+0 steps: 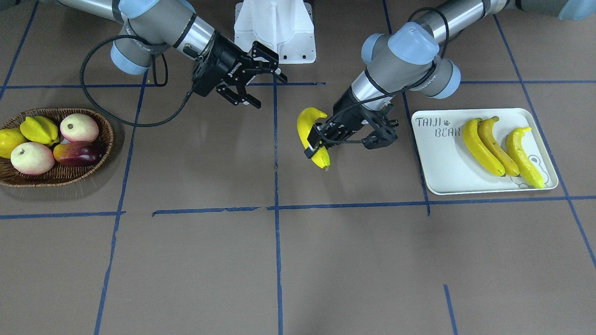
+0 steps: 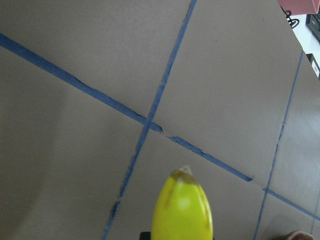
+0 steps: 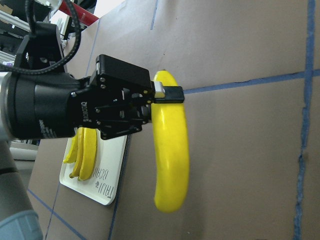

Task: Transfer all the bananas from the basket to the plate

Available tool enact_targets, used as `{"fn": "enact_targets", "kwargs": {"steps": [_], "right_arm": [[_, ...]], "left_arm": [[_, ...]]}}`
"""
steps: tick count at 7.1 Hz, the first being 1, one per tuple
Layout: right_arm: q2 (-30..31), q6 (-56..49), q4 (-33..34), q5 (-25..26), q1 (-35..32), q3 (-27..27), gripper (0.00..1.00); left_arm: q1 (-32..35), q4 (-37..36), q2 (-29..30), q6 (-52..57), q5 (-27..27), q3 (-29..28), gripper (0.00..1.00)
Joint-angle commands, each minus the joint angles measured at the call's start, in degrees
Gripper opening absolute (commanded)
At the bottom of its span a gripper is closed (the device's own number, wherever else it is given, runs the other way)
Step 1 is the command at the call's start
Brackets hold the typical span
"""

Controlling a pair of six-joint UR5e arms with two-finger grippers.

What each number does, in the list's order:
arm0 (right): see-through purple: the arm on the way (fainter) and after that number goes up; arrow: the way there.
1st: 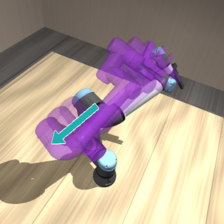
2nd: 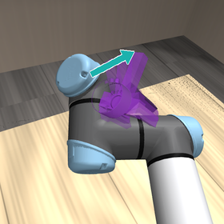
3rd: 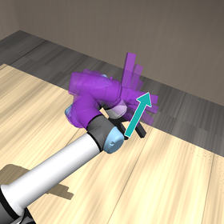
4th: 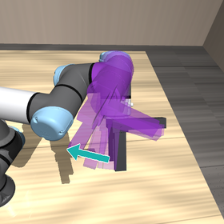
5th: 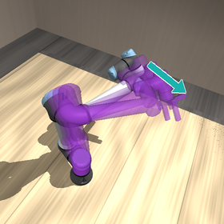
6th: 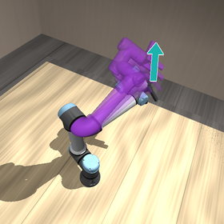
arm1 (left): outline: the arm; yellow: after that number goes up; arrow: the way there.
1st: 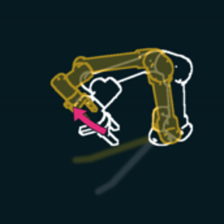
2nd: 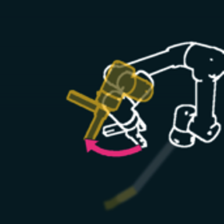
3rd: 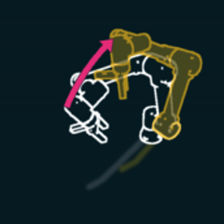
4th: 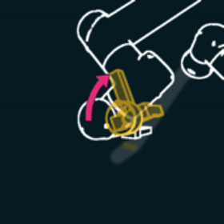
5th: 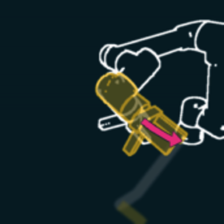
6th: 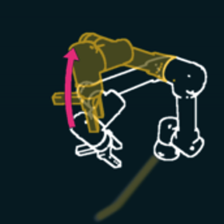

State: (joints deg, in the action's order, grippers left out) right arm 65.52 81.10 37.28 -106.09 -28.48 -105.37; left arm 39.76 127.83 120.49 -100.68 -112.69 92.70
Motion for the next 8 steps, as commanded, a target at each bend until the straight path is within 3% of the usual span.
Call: {"fn": "enact_targets", "kwargs": {"steps": [1,2,3,4,6,7,8], "right_arm": [[3.82,-0.15,13.36,-0.96,-1.57,-10.44,1.00],[3.83,-0.93,20.74,-3.05,-5.15,-11.95,1.00],[4.00,-5.12,28.99,-8.38,-11.53,-12.32,1.00],[5.83,-15.25,34.64,-12.26,-16.38,-11.89,1.00],[9.88,-39.94,44.24,-12.91,-24.47,-8.65,1.00],[10.06,-46.40,44.98,-16.48,-29.48,-4.80,1.00],[10.07,-51.25,44.90,-20.87,-34.84,-0.06,1.00]], "left_arm": [[2.94,-19.83,-5.75,18.94,0.45,8.50,0.00],[4.61,-20.34,-12.67,23.82,0.45,11.51,0.00],[5.84,-20.26,-17.78,27.17,0.54,13.11,0.00],[7.25,-20.17,-21.31,28.77,0.54,13.56,0.00],[8.48,-20.17,-23.89,28.88,0.89,12.34,0.03],[8.58,-20.17,-24.25,28.96,0.98,12.07,0.76],[8.67,-20.25,-24.60,29.31,1.85,12.07,0.99]]}}
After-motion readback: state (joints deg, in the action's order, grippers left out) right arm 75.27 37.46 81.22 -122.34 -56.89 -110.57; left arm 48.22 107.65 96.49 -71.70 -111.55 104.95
